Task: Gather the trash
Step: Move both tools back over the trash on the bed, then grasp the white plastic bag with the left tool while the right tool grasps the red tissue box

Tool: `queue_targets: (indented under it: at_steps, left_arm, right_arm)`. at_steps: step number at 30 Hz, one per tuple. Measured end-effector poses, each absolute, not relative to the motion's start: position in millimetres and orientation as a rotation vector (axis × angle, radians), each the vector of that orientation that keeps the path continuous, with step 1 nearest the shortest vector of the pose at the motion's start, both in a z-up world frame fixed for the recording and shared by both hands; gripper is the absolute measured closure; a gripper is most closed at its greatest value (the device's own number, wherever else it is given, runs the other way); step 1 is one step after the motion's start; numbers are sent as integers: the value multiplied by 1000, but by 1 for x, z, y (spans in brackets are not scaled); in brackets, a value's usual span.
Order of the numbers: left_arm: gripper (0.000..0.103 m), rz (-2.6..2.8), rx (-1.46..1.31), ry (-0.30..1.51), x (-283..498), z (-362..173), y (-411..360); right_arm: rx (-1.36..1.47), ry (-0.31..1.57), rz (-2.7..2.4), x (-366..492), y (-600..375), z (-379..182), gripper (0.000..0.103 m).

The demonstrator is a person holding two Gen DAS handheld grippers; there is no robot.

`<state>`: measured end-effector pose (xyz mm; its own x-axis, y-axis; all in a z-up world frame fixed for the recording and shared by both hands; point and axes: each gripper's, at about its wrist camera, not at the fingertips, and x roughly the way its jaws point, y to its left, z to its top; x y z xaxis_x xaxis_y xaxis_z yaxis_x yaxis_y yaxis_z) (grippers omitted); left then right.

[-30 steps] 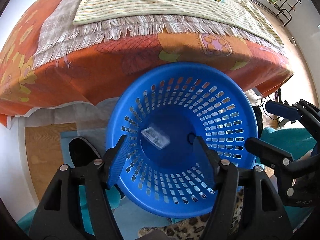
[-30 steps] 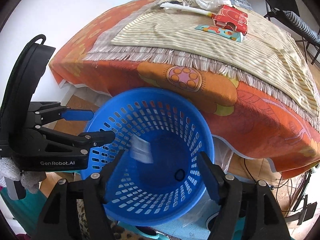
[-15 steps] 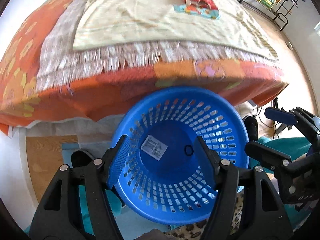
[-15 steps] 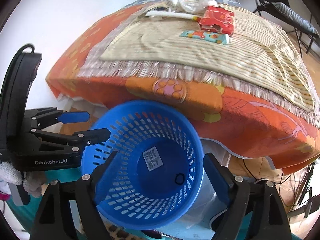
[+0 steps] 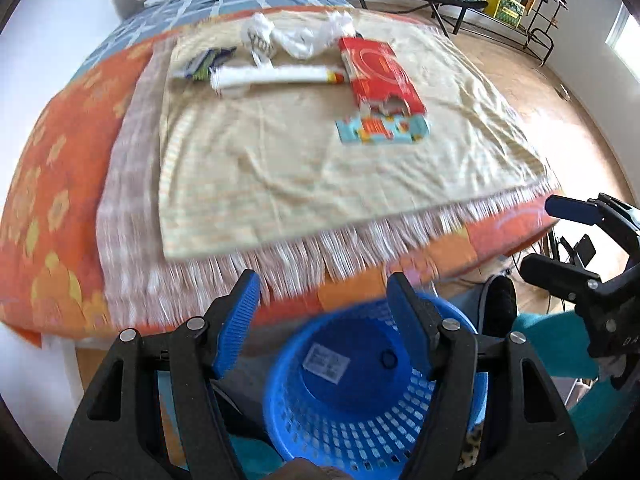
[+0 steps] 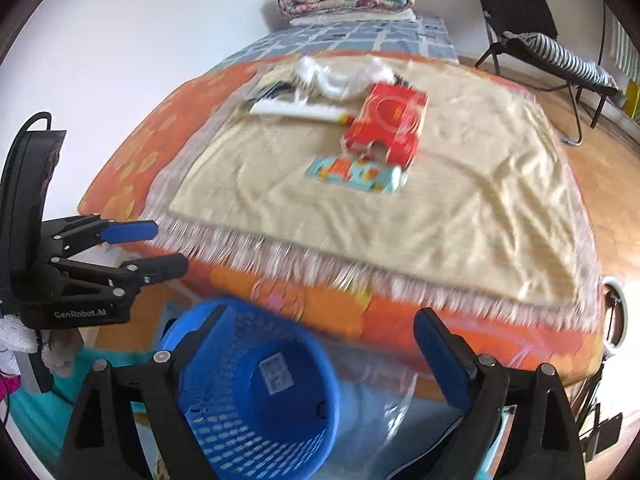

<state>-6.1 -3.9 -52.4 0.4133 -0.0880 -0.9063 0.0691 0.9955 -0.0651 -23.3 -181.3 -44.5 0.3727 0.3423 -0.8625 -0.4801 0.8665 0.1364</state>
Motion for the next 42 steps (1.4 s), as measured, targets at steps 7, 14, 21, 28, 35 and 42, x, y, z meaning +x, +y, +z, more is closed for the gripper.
queue_targets:
  at_steps: [7, 14, 21, 28, 35, 42]
  left_arm:
    - [35, -48, -87, 1143, 43, -44, 31]
    - [35, -15, -111, 1099, 101, -30, 62]
    - [25, -18, -184, 1084, 164, -27, 75]
    - [25, -9, -161, 1078, 220, -33, 66]
    - [25, 15, -194, 1103, 260, -47, 69]
    - [25, 58, -250, 1123, 289, -58, 78]
  right_arm:
    - [-134, 1072, 499, 24, -182, -34, 10]
    - [-100, 1083, 468, 80, -174, -31, 5]
    - [-78, 1093, 440, 137, -162, -35, 3]
    - [-79, 1110, 386, 191, -149, -56, 3]
    - [-47, 1147, 345, 225, -136, -77, 3]
    - [-23, 1163, 309, 245, -130, -89, 3]
